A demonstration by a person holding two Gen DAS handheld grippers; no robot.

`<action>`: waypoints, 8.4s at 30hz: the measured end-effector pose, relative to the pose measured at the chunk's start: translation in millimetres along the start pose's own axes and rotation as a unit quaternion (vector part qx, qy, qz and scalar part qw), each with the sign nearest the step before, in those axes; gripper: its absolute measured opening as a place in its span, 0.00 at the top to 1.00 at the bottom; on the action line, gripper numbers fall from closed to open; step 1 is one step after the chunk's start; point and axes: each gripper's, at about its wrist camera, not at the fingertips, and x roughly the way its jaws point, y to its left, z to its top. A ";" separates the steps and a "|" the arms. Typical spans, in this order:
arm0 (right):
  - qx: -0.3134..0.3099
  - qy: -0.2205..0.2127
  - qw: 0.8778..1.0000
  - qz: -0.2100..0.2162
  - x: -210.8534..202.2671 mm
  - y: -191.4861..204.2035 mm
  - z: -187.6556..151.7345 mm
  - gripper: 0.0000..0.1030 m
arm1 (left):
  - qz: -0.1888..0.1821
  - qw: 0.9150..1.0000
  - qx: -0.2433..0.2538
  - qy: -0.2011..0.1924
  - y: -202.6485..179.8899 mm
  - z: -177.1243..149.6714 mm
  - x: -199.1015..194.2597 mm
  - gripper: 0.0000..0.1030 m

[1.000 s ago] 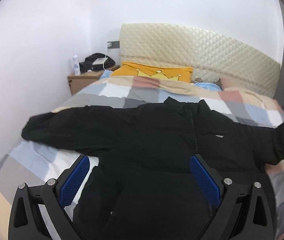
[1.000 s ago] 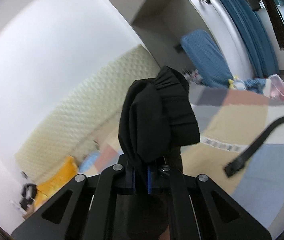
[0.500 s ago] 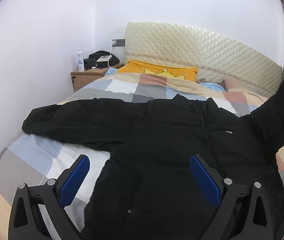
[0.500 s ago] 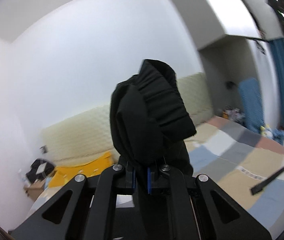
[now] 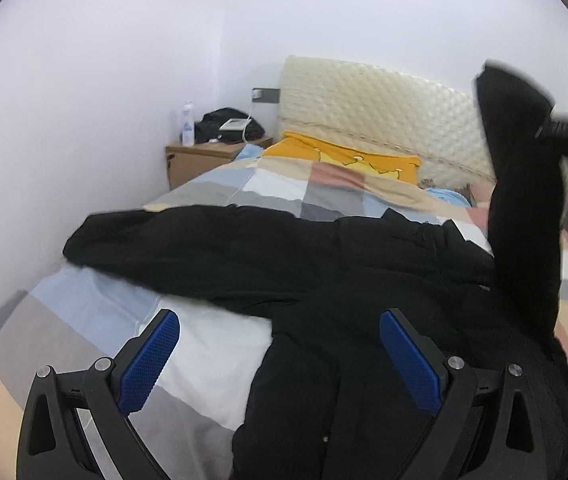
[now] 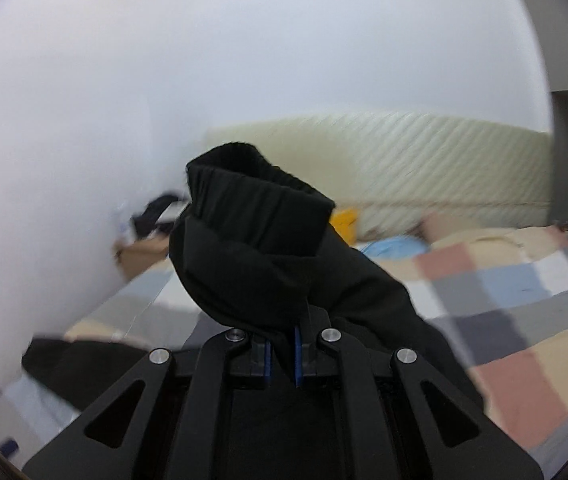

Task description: Fold large clothes

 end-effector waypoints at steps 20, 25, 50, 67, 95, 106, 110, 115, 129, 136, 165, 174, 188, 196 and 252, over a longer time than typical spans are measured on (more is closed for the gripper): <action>-0.153 0.246 0.957 0.032 113.6 93.9 -188.8 0.90 | 0.019 0.999 -0.036 0.010 22.5 -6.5 22.7 0.01; -0.112 0.262 0.956 0.072 101.5 85.4 -176.1 0.80 | 0.022 0.999 -0.033 0.010 22.2 -7.1 23.3 0.01; 0.007 0.226 0.970 0.084 -2.9 8.8 -114.0 0.17 | -0.006 1.000 0.002 0.023 -8.1 -14.4 16.7 0.01; -0.019 0.088 0.996 0.001 -167.0 -93.4 -113.0 0.15 | -0.063 0.996 0.070 0.004 -85.2 -33.4 -29.0 0.01; 0.012 0.088 0.995 -0.038 -287.7 -149.6 -197.2 0.01 | -0.110 0.984 0.135 0.035 -131.9 -67.6 -25.9 0.01; 0.001 0.100 0.995 -0.019 -276.1 -139.7 -208.6 0.00 | -0.162 0.981 0.088 0.063 -126.6 -65.1 -20.7 0.01; -0.002 0.088 0.996 -0.025 -278.1 -139.4 -209.2 0.00 | -0.166 0.981 0.087 0.054 -126.2 -61.8 -23.8 0.01; 0.003 0.076 0.997 -0.027 -279.3 -140.9 -209.2 0.00 | -0.167 0.981 0.069 0.065 -116.0 -37.0 -14.4 0.02; 0.044 0.050 0.997 -0.038 -270.5 -155.2 -203.5 0.00 | -0.083 0.994 -0.004 0.068 20.4 75.2 29.3 0.02; 0.054 0.048 0.997 -0.037 -262.6 -154.2 -202.4 0.00 | -0.057 0.991 -0.083 0.091 117.4 93.5 63.3 0.02; 0.017 0.147 0.985 -0.087 -184.0 -92.4 -199.1 0.00 | -0.066 0.938 -0.323 0.107 361.8 14.1 246.1 0.06; 0.020 0.179 0.978 -0.108 -157.8 -95.7 -205.7 0.00 | -0.024 0.949 -0.302 0.085 369.0 44.4 281.0 0.41; 0.050 0.149 0.985 -0.075 -182.7 -104.1 -195.1 0.00 | 0.014 0.955 -0.297 -0.002 340.4 116.4 197.9 0.92; 0.059 0.132 0.988 -0.047 -200.3 -114.3 -190.2 0.00 | 0.011 0.965 -0.260 -0.036 287.9 178.7 136.5 0.93; 0.151 0.009 0.988 -0.039 -274.7 -249.0 -154.3 0.00 | -0.187 0.963 0.189 0.041 -386.1 81.1 44.7 0.94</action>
